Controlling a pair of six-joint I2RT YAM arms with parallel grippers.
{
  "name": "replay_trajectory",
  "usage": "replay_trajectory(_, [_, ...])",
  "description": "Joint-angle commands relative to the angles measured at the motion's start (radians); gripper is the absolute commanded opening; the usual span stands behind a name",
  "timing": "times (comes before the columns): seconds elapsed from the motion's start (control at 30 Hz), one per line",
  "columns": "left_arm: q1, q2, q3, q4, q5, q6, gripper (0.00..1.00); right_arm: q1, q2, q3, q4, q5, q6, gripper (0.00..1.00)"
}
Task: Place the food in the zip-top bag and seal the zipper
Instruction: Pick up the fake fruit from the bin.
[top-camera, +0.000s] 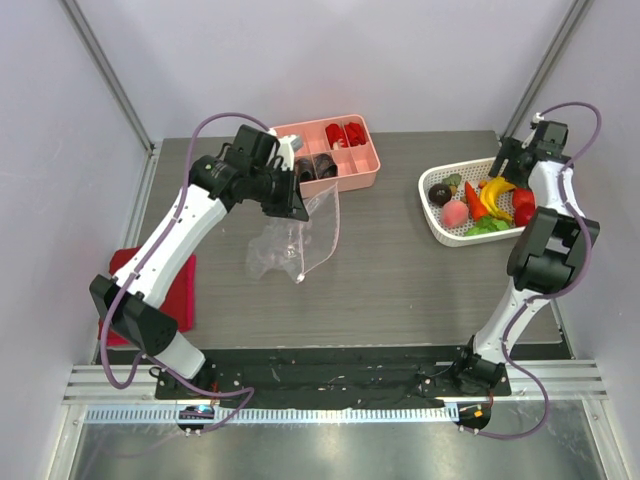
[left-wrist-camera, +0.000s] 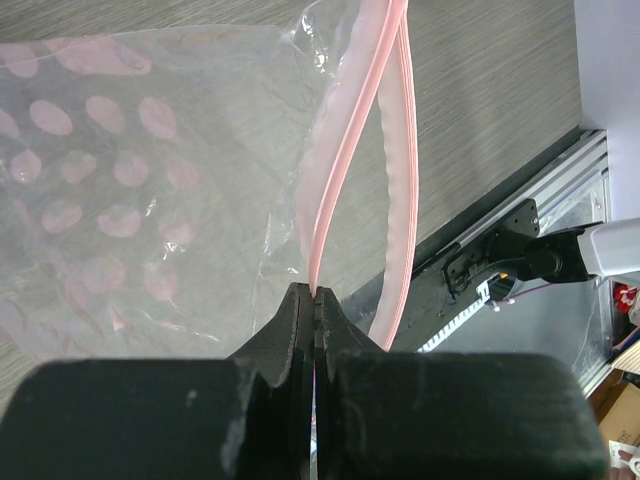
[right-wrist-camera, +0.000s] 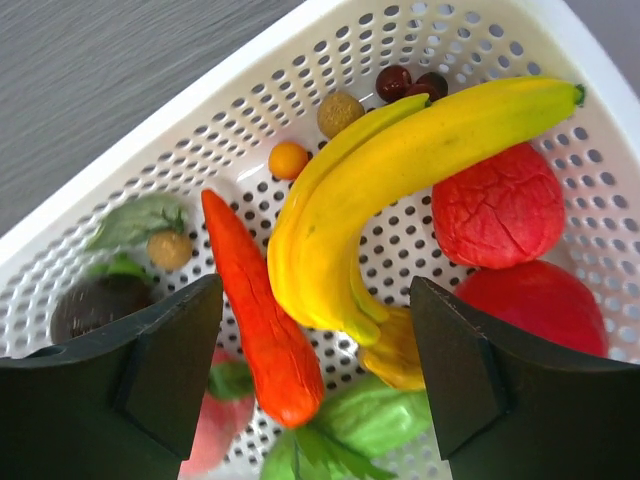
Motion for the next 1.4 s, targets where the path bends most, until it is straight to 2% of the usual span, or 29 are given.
replay_trajectory(0.0, [0.011,-0.001,0.006,0.031,0.024,-0.014,0.0,0.04,0.049,0.032,0.1,0.2,0.15,0.81])
replay_trajectory(0.3, [0.025,0.012,-0.001,0.028,0.03,-0.02,0.0,0.07,0.135,0.052,0.146,0.341,0.235,0.81])
replay_trajectory(0.5, [0.034,0.018,0.0,0.025,0.037,-0.022,0.0,0.07,0.167,0.062,0.145,0.336,0.264,0.73])
replay_trajectory(0.57, [0.034,0.021,0.0,0.023,0.036,-0.022,0.0,0.072,0.166,0.062,0.145,0.329,0.27,0.69])
replay_trajectory(0.7, [0.035,0.022,0.0,0.022,0.04,-0.02,0.0,0.067,0.158,0.062,0.134,0.303,0.289,0.53])
replay_trajectory(0.83, [0.037,0.021,0.002,0.02,0.04,-0.022,0.0,0.064,0.137,0.061,0.122,0.263,0.29,0.24])
replay_trajectory(1.0, [0.038,0.012,-0.001,0.022,0.045,-0.025,0.0,0.047,0.066,0.052,0.103,0.218,0.287,0.02])
replay_trajectory(1.17, [0.041,0.001,-0.014,0.036,0.073,-0.034,0.0,0.027,-0.071,0.024,0.114,0.108,0.295,0.01])
replay_trajectory(1.37, [0.084,-0.004,-0.037,0.068,0.172,-0.08,0.0,0.024,-0.249,-0.056,0.227,-0.153,0.33,0.01])
